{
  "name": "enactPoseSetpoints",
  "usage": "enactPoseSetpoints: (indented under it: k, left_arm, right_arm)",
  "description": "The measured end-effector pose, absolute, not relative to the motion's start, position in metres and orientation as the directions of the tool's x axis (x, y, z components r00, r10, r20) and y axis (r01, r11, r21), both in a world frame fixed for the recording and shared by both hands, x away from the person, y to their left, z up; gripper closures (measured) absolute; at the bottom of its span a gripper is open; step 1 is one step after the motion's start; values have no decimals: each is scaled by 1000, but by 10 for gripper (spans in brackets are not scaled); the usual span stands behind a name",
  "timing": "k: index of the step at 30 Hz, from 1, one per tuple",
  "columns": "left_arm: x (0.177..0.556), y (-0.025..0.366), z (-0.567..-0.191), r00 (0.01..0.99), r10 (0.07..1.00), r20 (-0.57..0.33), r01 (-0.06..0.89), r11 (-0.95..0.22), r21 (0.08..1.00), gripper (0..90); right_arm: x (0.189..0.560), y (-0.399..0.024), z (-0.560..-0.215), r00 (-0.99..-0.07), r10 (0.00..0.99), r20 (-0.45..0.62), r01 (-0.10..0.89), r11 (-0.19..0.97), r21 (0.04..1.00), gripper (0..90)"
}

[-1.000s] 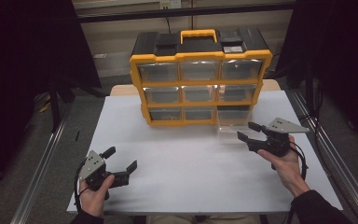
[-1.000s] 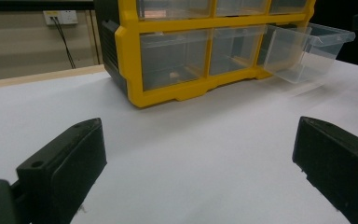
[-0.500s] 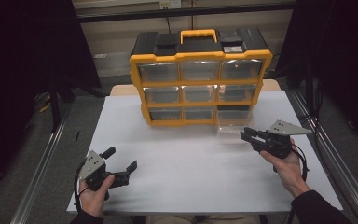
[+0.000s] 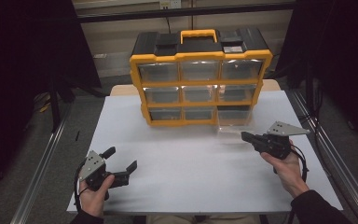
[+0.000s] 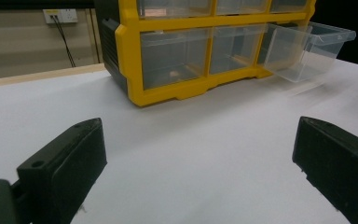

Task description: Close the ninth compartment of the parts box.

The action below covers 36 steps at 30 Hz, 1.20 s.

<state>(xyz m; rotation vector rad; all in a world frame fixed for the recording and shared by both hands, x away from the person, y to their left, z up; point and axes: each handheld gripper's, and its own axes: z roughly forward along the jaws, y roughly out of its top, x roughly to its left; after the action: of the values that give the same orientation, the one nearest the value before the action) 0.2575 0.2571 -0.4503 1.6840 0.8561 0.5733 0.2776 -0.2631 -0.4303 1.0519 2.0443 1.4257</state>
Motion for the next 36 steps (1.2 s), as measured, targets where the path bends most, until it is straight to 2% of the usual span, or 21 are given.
enactPoseSetpoints:
  k: [12, 18, 36]
  left_arm:
    - [257, 258, -450, 622, 782, -48, 243, -134, 961, 25]
    - [258, 258, -450, 621, 783, -47, 244, -136, 960, 26]
    - [259, 257, -451, 624, 780, -52, 249, -135, 959, 26]
  right_arm:
    - [280, -261, -438, -616, 786, 51, 347, 213, 913, 900]
    - [284, -259, -449, -606, 793, 65, 398, 231, 888, 900]
    - [300, -252, -461, -606, 795, 36, 403, 269, 875, 900]
